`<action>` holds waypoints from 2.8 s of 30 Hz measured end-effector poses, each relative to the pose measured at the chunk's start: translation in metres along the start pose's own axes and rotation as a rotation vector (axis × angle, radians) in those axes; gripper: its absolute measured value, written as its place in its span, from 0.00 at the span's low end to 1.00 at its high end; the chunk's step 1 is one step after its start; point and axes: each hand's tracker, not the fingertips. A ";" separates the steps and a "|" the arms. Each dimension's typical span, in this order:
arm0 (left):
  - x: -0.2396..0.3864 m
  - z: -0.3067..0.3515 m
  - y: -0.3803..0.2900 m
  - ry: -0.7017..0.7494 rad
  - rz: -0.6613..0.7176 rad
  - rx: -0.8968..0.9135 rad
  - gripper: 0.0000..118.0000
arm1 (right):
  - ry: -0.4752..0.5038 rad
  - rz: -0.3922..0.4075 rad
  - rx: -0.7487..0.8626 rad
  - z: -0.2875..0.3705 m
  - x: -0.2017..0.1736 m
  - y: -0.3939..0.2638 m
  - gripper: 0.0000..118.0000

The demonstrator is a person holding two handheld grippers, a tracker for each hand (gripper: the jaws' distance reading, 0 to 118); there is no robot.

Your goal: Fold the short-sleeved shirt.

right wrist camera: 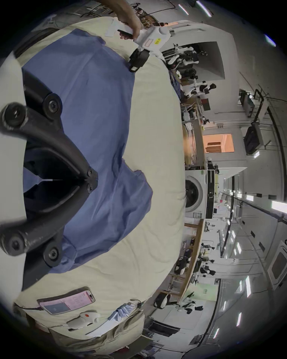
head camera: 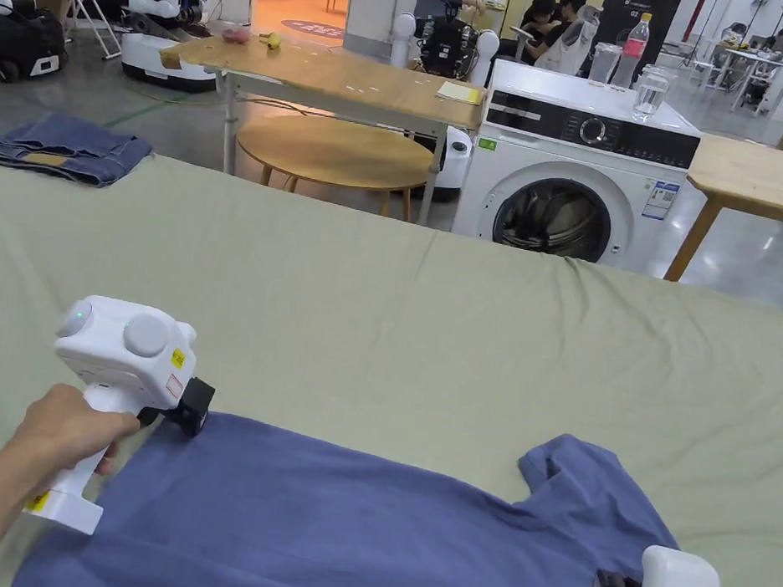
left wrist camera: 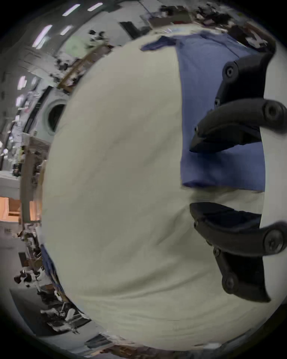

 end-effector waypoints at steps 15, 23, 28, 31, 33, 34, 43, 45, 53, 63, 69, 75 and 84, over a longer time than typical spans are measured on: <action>-0.002 0.039 -0.017 -0.061 -0.004 0.169 0.00 | -0.024 -0.065 -0.075 -0.029 0.055 0.045 0.00; -0.009 0.065 -0.030 -0.080 0.006 0.228 0.00 | 0.001 -0.056 -0.321 -0.130 0.111 0.109 0.43; -0.010 0.064 -0.034 -0.070 0.009 0.224 0.00 | -0.019 0.010 -0.482 -0.190 0.120 0.106 0.43; -0.010 0.063 -0.037 -0.067 0.010 0.219 0.00 | 0.012 -0.004 -0.501 -0.194 0.119 0.101 0.42; -0.010 0.062 -0.037 -0.064 0.007 0.213 0.00 | 0.010 -0.001 -0.478 -0.191 0.119 0.103 0.38; -0.009 0.063 -0.038 -0.062 0.005 0.212 0.00 | 0.008 0.006 -0.471 -0.191 0.118 0.104 0.30; -0.011 0.087 -0.050 -0.079 0.014 0.254 0.00 | 0.017 0.005 -0.304 -0.129 0.112 0.111 0.00; -0.013 0.097 -0.058 -0.089 0.024 0.271 0.00 | 0.035 -0.013 -0.271 -0.103 0.111 0.111 0.00; -0.025 0.149 -0.110 -0.110 0.035 0.339 0.00 | 0.034 -0.019 -0.146 0.007 0.108 0.089 0.00; -0.037 0.198 -0.185 -0.150 0.036 0.386 0.00 | 0.055 -0.002 -0.121 0.107 0.109 0.026 0.00; -0.036 0.183 -0.238 -0.160 0.046 0.274 0.00 | 0.005 0.052 -0.207 0.118 0.108 -0.017 0.00; -0.028 0.136 -0.266 -0.118 -0.003 0.094 0.00 | -0.037 0.146 -0.373 0.088 0.106 -0.060 0.00; -0.021 0.126 -0.262 -0.086 -0.048 0.059 0.00 | -0.063 0.133 -0.415 0.064 0.108 -0.080 0.00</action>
